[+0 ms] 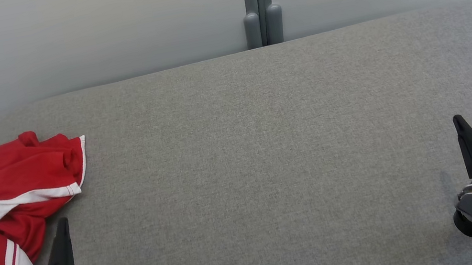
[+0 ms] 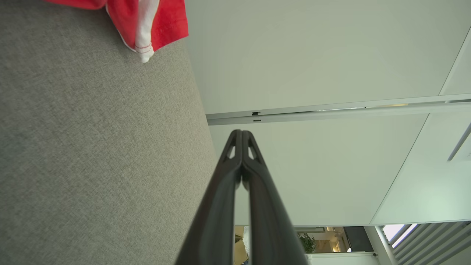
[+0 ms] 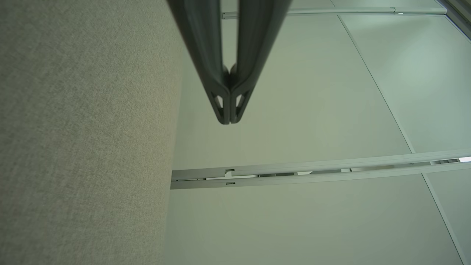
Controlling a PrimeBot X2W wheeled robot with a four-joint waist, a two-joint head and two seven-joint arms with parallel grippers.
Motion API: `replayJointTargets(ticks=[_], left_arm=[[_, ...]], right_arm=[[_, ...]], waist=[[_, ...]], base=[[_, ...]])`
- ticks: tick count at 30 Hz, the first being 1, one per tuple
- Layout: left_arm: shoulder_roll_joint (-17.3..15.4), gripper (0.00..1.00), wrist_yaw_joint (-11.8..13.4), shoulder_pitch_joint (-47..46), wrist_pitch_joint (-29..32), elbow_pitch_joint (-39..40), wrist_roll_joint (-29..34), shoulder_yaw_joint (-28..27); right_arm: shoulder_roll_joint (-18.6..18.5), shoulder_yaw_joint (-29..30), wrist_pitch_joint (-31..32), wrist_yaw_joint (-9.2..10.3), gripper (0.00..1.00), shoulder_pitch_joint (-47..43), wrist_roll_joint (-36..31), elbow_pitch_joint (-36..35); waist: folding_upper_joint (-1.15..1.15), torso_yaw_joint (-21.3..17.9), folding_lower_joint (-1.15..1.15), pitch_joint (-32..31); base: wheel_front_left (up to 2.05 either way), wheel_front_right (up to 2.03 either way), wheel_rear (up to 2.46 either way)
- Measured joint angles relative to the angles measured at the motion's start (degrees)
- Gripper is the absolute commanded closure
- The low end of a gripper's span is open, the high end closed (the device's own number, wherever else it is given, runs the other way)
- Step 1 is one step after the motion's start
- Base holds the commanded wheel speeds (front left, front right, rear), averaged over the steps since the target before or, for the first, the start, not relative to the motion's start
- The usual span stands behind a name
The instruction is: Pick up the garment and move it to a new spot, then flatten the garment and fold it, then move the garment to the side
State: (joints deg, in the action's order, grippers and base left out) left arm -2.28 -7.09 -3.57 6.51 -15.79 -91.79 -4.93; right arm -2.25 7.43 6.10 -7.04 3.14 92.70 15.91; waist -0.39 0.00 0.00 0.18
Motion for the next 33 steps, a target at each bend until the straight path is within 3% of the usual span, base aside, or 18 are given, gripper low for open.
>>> replayJointTargets(ticks=[33], left_arm=[[0.00,1.00,0.00,0.00,0.00,0.01,0.00,0.00]], right_arm=[[0.01,0.01,0.00,0.00,1.00,0.00,0.00,0.00]], waist=[[0.00,0.00,0.00,0.00]], base=[[0.00,0.00,0.00]])
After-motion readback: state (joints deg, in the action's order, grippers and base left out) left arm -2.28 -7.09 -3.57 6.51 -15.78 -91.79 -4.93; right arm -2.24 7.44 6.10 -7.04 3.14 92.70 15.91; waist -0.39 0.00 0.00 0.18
